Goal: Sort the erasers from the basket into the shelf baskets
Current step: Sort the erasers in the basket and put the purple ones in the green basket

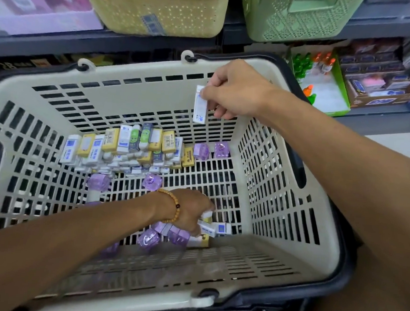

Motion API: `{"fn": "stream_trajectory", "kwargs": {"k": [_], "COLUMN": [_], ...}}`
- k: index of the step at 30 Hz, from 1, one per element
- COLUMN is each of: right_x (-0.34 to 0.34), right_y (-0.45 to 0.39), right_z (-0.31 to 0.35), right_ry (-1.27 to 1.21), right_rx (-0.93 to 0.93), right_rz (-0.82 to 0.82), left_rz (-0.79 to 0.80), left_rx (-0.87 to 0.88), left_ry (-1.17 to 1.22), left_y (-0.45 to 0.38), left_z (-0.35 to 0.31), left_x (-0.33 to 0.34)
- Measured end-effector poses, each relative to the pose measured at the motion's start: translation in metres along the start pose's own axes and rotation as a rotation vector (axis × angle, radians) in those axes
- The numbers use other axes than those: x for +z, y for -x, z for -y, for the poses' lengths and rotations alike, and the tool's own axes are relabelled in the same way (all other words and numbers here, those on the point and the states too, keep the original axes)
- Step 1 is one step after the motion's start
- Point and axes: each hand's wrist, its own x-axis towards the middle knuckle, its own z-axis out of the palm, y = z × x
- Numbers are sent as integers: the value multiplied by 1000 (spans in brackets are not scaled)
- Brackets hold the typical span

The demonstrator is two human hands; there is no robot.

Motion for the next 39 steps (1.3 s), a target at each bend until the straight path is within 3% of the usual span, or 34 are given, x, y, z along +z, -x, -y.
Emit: {"fn": "stream_trajectory", "kwargs": {"k": [7,24,33,39], "right_x": [2,4,5,8], "right_y": [0,-1,-3,-5], "right_z": [0,2,1,2], "right_ry": [1,7,12,21], "right_rx": [1,-2,-9,-20], "right_rz": [7,26,27,34], "left_rz": [59,-24,195,177], "left_rx": [-18,88,-23,-25], "left_ry": [228,193,301,328], "left_y": [5,12,1,4], "left_z": [2,-14,-15,-10], "left_x": [6,20,3,8]}}
